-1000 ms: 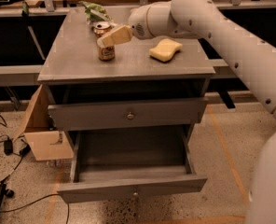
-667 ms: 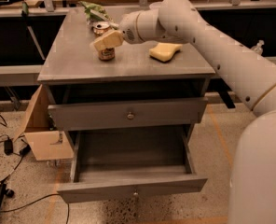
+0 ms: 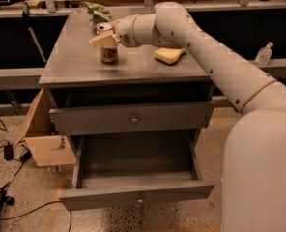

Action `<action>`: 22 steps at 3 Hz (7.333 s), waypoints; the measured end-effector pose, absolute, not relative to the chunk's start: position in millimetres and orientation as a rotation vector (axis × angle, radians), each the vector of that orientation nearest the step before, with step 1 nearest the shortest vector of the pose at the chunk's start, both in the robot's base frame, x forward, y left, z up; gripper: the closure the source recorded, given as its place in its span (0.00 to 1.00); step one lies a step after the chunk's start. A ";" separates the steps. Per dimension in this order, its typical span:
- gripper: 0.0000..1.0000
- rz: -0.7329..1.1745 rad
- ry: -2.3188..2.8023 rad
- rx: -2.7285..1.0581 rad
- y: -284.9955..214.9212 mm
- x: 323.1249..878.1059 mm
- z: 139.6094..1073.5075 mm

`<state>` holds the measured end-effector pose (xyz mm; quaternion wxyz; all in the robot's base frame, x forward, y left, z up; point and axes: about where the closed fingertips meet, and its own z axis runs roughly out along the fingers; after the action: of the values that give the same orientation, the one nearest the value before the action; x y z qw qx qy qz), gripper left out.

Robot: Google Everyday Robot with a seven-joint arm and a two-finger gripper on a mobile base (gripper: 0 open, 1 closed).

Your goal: Place orange can into middle drawer

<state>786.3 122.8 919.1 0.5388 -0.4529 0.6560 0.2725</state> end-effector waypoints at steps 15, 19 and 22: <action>1.00 0.364 1.806 -0.567 -33.5 554.0 555.6; 0.00 0.450 1.828 -0.676 -21.6 595.6 474.5; 0.49 0.472 1.900 -0.736 -49.7 556.1 584.5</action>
Offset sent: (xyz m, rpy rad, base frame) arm -0.0639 -0.1134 0.0491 0.0012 -0.2246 -0.0151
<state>556.1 -49.7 584.5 0.5013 -0.3047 0.7859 0.1954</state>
